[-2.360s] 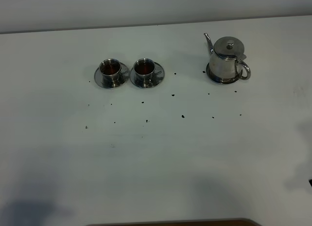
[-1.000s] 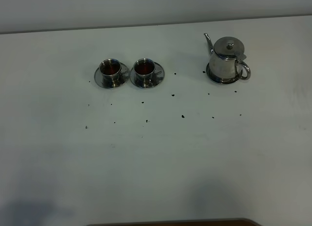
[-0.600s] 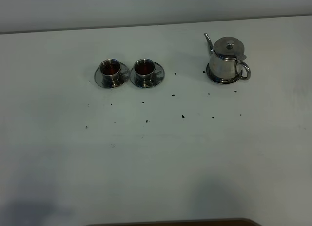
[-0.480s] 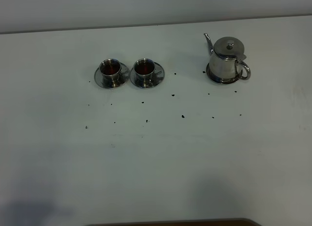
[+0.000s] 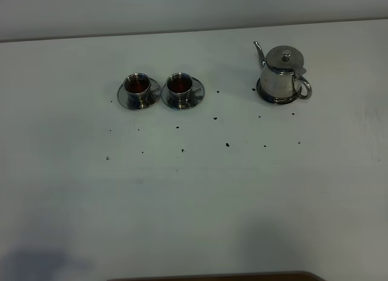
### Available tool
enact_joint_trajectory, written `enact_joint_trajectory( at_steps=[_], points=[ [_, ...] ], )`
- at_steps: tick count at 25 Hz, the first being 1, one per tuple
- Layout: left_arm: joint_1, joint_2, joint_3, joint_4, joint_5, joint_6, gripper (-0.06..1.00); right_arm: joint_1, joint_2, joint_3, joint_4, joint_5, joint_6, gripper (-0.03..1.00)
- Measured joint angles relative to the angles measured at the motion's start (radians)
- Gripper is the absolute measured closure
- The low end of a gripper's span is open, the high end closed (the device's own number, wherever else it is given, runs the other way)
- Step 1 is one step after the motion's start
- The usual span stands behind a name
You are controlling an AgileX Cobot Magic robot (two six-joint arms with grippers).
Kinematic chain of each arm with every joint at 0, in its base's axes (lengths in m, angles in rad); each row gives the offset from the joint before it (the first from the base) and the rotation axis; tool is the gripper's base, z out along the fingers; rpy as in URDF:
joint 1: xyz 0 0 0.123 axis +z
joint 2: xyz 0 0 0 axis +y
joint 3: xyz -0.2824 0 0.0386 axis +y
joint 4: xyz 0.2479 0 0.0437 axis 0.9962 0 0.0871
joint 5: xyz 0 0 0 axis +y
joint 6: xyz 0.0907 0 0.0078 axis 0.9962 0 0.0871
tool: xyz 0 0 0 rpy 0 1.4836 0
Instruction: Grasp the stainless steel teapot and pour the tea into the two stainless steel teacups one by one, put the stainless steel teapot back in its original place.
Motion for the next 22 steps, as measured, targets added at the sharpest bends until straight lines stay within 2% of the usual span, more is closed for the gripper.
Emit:
enact_joint_trajectory(
  at_steps=[22],
  points=[
    [0.0, 0.0, 0.0, 0.0, 0.0, 0.0, 0.48, 0.0, 0.0, 0.0, 0.002, 0.0, 0.0, 0.5]
  ],
)
